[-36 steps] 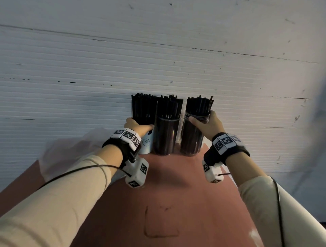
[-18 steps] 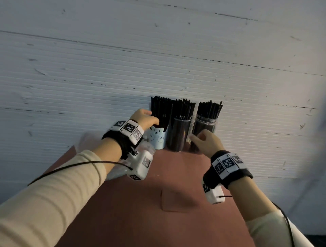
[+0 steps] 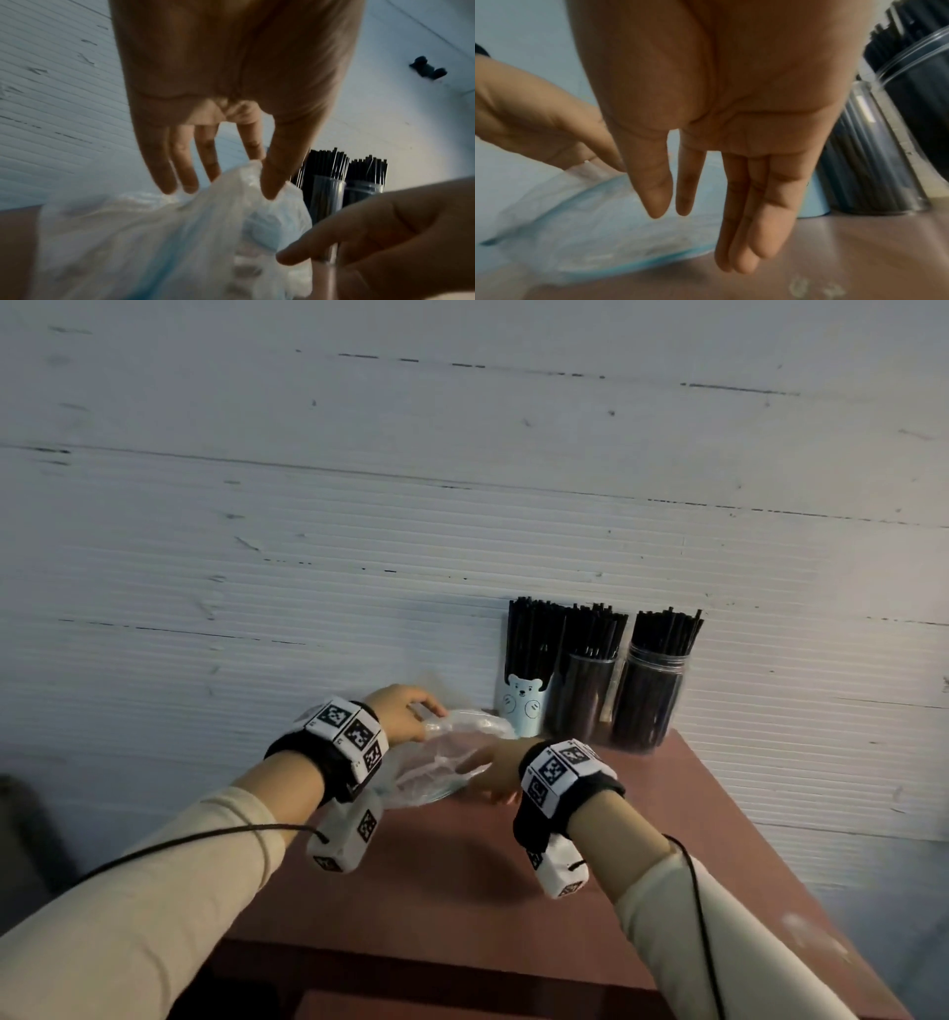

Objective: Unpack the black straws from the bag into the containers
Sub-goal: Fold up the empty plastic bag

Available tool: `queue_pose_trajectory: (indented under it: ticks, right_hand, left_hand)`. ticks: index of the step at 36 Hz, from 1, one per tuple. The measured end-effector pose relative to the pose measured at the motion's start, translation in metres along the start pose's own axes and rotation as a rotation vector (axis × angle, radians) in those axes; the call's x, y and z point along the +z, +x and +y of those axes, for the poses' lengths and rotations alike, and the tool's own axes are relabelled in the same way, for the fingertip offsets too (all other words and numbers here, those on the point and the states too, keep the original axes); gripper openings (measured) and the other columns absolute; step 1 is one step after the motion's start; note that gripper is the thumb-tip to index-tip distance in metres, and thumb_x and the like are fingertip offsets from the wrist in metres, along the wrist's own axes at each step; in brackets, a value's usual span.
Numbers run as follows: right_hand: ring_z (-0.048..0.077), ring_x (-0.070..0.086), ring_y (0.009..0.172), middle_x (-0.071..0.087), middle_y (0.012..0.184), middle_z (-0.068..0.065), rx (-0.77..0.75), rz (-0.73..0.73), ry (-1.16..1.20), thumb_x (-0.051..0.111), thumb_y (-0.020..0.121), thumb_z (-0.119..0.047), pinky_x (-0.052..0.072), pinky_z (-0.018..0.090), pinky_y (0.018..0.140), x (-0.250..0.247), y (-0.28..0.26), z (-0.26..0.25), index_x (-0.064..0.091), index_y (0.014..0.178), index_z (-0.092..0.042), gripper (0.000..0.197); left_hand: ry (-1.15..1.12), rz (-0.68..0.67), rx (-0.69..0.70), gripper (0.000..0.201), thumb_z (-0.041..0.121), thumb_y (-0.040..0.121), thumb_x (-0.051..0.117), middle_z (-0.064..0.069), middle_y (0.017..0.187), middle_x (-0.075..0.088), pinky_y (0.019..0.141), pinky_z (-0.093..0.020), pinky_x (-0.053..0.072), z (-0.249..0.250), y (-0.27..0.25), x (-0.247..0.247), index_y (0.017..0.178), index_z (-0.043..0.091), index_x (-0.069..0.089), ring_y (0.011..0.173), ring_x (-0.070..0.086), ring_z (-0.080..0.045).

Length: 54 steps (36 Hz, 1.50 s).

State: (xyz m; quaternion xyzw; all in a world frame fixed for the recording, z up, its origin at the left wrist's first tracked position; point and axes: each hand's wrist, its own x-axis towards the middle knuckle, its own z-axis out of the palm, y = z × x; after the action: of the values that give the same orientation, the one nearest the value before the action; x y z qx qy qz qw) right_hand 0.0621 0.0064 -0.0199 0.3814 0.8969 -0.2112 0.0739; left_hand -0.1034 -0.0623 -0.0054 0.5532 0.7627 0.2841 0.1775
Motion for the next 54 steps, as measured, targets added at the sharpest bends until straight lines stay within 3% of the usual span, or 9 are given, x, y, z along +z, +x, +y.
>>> queue_pose_trajectory:
  ticks: [10,16,19,24,30,34,40,48,54]
  right_hand:
    - [0.024,0.055,0.112,0.056,0.130,0.011,-0.034,0.213,0.013,0.057,0.092,-0.031,0.041,0.027,0.091,-0.016,-0.012,0.012,0.049,0.133,-0.019,0.043]
    - [0.023,0.064,0.094,0.060,0.114,0.011,-0.180,0.500,0.251,0.058,0.091,-0.025,0.052,0.035,0.084,-0.038,-0.039,0.013,0.035,0.134,-0.022,0.048]
    - [-0.001,0.053,0.055,0.054,0.080,-0.006,-0.342,0.643,0.386,0.057,0.091,-0.017,0.044,0.014,0.054,-0.045,-0.055,0.015,0.025,0.142,-0.031,0.061]
    - [-0.001,0.034,0.130,0.037,0.145,-0.007,-0.521,0.761,0.363,0.057,0.089,-0.014,0.024,0.006,0.100,-0.044,-0.067,0.017,0.018,0.148,-0.042,0.076]
    - [0.006,0.045,0.115,0.044,0.125,0.003,-0.488,0.793,0.401,0.065,0.082,-0.012,0.031,-0.004,0.085,-0.040,-0.075,0.026,0.042,0.140,-0.030,0.065]
    - [0.007,0.043,0.120,0.041,0.127,0.000,-0.475,0.750,0.378,0.072,0.082,-0.026,0.029,0.002,0.091,-0.039,-0.082,0.033,0.037,0.143,-0.027,0.071]
    - [0.010,0.044,0.116,0.042,0.125,0.001,-0.463,0.783,0.349,0.078,0.076,-0.021,0.031,0.007,0.091,-0.035,-0.088,0.034,0.042,0.139,-0.025,0.073]
    - [0.004,0.037,0.123,0.039,0.134,-0.004,-0.462,0.771,0.363,0.074,0.081,-0.022,0.026,0.016,0.098,-0.030,-0.098,0.034,0.039,0.138,-0.033,0.068]
    - [0.002,0.031,0.133,0.036,0.142,-0.008,-0.507,0.789,0.443,0.072,0.083,-0.021,0.025,0.024,0.110,-0.032,-0.110,0.036,0.037,0.140,-0.032,0.068]
  left_hand:
    - [-0.425,0.199,0.102,0.026,0.005,0.086,0.066,-0.005,0.093,0.067,0.081,-0.044,0.059,0.016,-0.019,-0.027,0.100,0.027,0.064,0.087,0.067,-0.025]
    - [-0.568,0.268,0.258,0.022,0.010,0.084,0.071,-0.007,0.099,0.070,0.065,-0.027,0.054,0.040,-0.031,-0.021,0.097,0.027,0.068,0.089,0.068,-0.020]
    - [-0.609,0.247,0.294,0.020,0.013,0.085,0.072,0.001,0.097,0.065,0.055,-0.018,0.049,0.056,-0.035,-0.010,0.101,0.026,0.069,0.087,0.064,-0.011]
    - [-0.690,0.249,0.403,0.023,0.013,0.089,0.067,0.000,0.097,0.060,0.055,-0.013,0.050,0.081,-0.041,0.011,0.111,0.017,0.068,0.088,0.060,-0.005]
    - [-0.654,0.265,0.462,0.025,0.021,0.093,0.063,0.004,0.109,0.069,0.082,-0.011,0.049,0.095,-0.046,0.031,0.117,0.015,0.067,0.100,0.061,0.003]
    - [-0.782,0.098,0.393,0.020,0.019,0.093,0.063,0.000,0.112,0.069,0.078,-0.019,0.055,0.095,-0.050,0.032,0.109,0.030,0.066,0.100,0.065,-0.005]
    - [-0.882,-0.027,0.341,0.025,0.017,0.094,0.060,-0.002,0.113,0.067,0.077,-0.028,0.059,0.094,-0.055,0.029,0.119,0.016,0.064,0.099,0.067,-0.012]
    - [-0.781,0.369,0.249,0.018,0.001,0.086,0.065,-0.001,0.076,0.059,0.061,-0.018,0.048,0.064,-0.035,0.015,0.083,0.019,0.063,0.071,0.057,-0.013]
    - [-0.723,0.352,0.059,0.025,0.017,0.082,0.071,-0.007,0.115,0.059,0.086,-0.035,0.046,0.030,-0.022,0.006,0.103,0.027,0.062,0.103,0.057,-0.024]
